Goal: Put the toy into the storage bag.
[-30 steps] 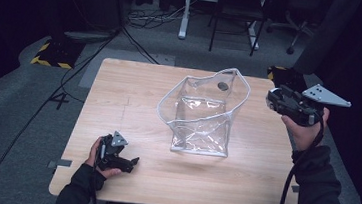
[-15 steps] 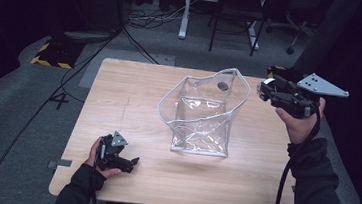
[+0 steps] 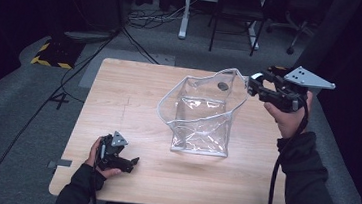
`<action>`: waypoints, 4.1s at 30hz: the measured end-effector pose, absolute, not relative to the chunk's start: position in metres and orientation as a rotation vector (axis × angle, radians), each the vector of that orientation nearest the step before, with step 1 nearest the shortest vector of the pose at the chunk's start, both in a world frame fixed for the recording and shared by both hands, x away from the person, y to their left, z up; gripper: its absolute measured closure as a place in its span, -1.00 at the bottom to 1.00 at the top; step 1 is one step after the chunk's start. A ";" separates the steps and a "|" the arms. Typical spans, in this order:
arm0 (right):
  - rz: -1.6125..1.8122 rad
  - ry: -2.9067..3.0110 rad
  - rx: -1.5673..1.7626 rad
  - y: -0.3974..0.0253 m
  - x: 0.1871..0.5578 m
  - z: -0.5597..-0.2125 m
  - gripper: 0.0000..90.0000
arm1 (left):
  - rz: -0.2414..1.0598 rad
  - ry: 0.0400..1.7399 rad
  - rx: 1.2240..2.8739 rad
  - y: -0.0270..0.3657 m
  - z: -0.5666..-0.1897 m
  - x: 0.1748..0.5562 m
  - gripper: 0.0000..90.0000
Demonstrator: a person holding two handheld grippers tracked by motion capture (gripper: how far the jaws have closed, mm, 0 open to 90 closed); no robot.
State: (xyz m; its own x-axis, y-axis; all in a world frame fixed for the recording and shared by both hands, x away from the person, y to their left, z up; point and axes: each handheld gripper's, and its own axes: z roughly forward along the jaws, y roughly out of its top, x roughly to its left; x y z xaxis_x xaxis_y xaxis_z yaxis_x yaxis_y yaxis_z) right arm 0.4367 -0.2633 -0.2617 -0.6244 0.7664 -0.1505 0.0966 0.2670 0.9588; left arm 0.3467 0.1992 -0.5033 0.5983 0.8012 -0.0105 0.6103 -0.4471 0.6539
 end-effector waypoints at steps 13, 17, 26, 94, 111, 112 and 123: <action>1.383 1.982 0.742 -0.231 0.445 -0.267 0.08 | 0.400 1.111 2.206 0.199 -0.503 0.347 -0.98; 1.384 1.994 0.740 -0.225 0.447 -0.268 0.08 | 0.401 1.111 2.207 0.199 -0.503 0.347 -0.98; 1.356 2.040 0.721 -0.203 0.451 -0.272 0.08 | 0.401 1.111 2.207 0.199 -0.503 0.347 -0.98; 1.052 2.434 0.835 -0.182 0.489 -0.318 0.07 | 0.401 1.112 2.205 0.199 -0.503 0.347 -0.98; 0.843 2.606 0.843 -0.182 0.500 -0.318 0.07 | 0.401 1.112 2.205 0.199 -0.503 0.347 -0.98; 0.832 2.616 0.840 -0.183 0.500 -0.318 0.07 | 0.401 1.112 2.206 0.199 -0.503 0.347 -0.98; 0.740 2.656 0.831 -0.192 0.497 -0.314 0.07 | 0.401 1.112 2.206 0.199 -0.503 0.347 -0.98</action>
State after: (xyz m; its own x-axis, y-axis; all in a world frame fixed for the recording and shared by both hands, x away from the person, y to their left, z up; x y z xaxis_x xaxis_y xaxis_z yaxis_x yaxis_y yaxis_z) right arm 0.4967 -0.1920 -0.3136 -0.8022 0.5898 -0.0933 0.4566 0.7065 0.5407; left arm 0.3466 0.1991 -0.5034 0.5979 0.8015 -0.0106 0.6104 -0.4467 0.6542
